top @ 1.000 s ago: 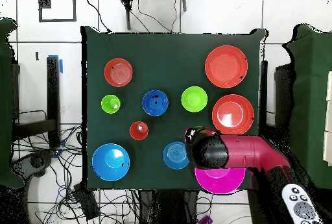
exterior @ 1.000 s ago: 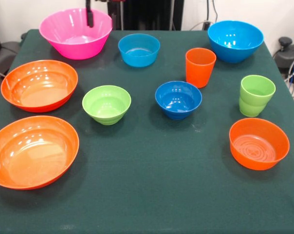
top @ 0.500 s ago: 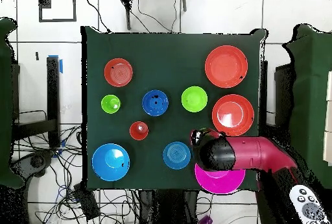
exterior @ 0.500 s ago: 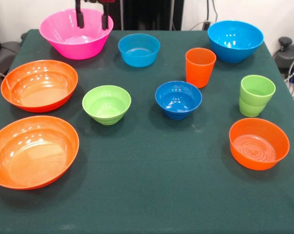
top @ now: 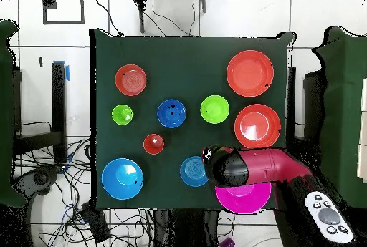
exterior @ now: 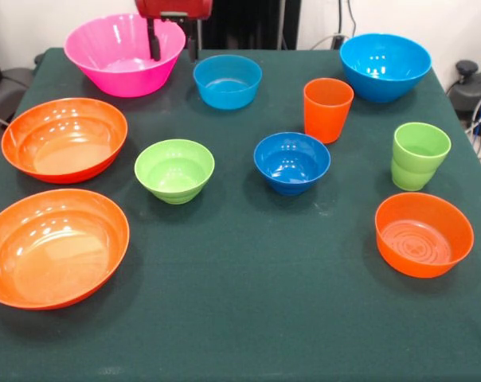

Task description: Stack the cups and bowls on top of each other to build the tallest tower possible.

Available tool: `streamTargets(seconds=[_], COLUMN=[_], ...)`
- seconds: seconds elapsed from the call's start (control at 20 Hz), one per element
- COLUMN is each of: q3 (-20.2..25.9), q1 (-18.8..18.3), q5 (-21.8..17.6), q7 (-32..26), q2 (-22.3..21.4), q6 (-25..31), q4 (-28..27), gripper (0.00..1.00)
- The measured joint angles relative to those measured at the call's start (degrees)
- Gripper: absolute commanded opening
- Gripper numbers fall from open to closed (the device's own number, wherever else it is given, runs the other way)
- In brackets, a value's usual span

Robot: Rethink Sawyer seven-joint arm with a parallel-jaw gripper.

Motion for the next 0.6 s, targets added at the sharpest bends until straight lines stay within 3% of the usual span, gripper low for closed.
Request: streamTargets(seconds=[0.6], q3=[0.2], q1=[0.4], q5=[-0.9], q7=[0.0], q2=[3.1], q6=[0.0], q4=[0.0], gripper=[1.00])
